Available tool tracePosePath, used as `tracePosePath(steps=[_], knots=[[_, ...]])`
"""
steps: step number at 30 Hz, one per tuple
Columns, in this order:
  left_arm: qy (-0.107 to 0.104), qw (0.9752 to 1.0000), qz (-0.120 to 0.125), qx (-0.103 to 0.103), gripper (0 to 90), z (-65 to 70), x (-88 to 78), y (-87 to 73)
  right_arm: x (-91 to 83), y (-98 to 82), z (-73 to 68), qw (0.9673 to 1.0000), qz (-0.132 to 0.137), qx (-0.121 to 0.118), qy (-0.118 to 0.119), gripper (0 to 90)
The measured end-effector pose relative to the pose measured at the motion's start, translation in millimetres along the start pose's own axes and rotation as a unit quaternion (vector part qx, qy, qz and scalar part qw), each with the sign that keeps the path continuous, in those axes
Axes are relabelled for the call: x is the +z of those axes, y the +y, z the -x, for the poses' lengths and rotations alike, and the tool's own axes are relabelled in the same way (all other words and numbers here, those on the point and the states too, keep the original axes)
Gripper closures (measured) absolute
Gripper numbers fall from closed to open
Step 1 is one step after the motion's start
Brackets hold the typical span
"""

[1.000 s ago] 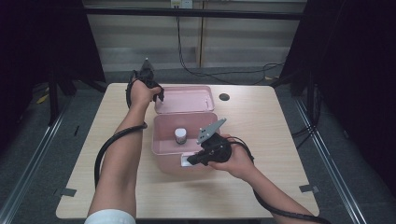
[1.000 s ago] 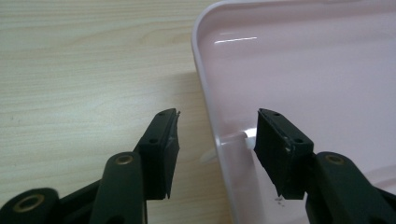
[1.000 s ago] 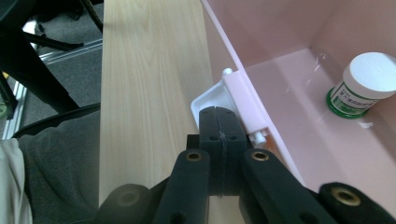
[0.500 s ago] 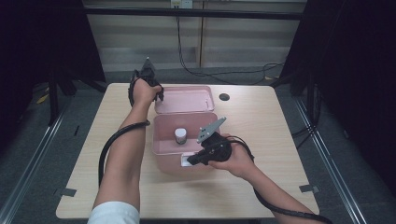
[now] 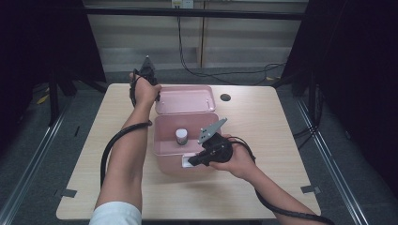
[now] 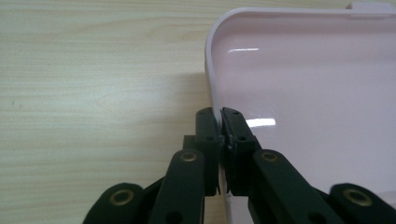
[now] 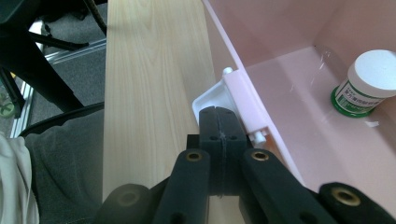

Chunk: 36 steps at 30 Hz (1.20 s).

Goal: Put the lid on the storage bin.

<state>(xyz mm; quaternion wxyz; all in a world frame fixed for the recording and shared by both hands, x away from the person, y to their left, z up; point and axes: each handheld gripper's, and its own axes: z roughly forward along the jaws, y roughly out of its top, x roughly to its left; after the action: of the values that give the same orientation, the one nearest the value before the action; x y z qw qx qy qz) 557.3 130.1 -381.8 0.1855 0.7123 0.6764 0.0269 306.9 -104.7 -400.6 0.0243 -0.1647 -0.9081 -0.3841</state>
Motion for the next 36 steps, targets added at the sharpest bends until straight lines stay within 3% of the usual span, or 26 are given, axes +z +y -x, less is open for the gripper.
tracePosePath(steps=[6,21,36], knots=[[-0.002,1.0000,0.003,-0.009,86.9,0.6,-6.6,0.1,-0.1,-0.3,0.2,1.0000,-0.001,0.000,-0.001,90.0],[-0.003,0.9997,0.022,-0.002,87.7,6.1,-31.5,0.6,0.7,-2.0,-0.6,1.0000,0.001,0.006,0.006,90.0],[-0.006,0.9997,0.022,0.004,88.0,6.5,-55.9,-1.0,0.9,-2.4,-0.5,0.9998,0.000,0.017,0.008,90.0]])
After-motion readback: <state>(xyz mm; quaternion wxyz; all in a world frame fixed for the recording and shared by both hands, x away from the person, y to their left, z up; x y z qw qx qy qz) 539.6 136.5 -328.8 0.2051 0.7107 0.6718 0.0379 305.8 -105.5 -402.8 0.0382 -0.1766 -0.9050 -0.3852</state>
